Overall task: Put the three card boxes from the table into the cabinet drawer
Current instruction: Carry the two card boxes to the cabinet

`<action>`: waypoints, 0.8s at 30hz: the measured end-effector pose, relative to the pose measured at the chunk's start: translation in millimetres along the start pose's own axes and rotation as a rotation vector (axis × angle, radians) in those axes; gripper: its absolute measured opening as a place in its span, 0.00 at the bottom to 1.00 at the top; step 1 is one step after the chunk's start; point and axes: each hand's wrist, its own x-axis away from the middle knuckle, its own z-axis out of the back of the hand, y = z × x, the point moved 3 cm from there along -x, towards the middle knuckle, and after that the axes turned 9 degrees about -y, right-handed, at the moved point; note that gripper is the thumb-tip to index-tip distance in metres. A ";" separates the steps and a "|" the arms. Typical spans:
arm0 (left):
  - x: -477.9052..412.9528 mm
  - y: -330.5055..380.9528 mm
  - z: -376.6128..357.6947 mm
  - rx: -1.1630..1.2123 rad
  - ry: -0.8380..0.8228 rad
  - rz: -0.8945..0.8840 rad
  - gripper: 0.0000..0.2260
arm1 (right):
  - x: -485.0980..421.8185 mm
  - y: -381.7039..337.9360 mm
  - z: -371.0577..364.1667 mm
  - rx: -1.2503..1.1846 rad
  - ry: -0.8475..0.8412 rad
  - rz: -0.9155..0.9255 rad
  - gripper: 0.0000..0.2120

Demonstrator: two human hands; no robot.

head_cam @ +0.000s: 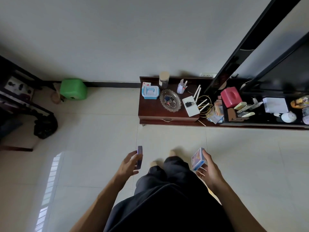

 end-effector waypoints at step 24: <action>-261.1 87.0 3.7 -0.619 0.064 0.101 0.42 | -263.0 -201.1 -97.0 1.053 -0.128 0.004 0.39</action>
